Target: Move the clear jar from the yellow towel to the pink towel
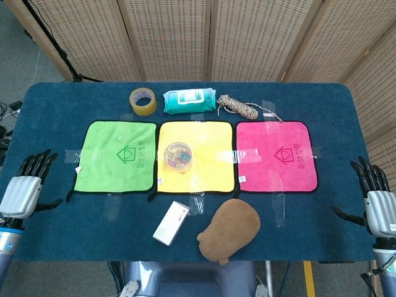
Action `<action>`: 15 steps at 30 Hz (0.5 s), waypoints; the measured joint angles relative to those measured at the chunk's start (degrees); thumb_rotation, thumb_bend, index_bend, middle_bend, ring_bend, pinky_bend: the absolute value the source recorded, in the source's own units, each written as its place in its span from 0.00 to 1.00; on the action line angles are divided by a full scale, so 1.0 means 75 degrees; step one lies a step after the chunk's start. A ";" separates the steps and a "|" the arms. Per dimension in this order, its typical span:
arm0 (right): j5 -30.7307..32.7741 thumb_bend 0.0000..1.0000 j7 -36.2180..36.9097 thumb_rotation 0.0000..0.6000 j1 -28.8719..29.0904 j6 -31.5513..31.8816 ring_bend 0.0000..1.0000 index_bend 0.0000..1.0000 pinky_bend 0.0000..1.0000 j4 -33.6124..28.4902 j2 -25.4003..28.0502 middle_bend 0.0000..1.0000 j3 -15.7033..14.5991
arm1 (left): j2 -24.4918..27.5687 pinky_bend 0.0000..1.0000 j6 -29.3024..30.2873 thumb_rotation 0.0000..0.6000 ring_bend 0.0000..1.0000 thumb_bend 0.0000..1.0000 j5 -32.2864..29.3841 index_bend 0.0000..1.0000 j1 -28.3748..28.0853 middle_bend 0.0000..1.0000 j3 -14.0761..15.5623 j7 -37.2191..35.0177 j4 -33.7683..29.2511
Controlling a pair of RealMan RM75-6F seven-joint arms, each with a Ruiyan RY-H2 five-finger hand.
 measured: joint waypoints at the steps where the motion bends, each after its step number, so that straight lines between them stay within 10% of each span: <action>1: -0.0013 0.00 -0.0020 1.00 0.0003 0.0003 0.00 0.00 0.00 -0.0003 0.0001 0.00 -0.0004 | -0.0002 0.00 -0.0019 1.00 0.00 0.00 -0.0008 0.00 -0.0006 0.00 -0.0011 0.0023 0.0003; 15: -0.0374 0.00 -0.0160 1.00 0.1078 -0.1347 0.00 0.00 0.00 -0.0554 0.0259 0.00 0.0111 | 0.0065 0.00 -0.0051 1.00 0.00 0.00 -0.0080 0.00 0.0058 0.00 -0.0168 0.0088 -0.0054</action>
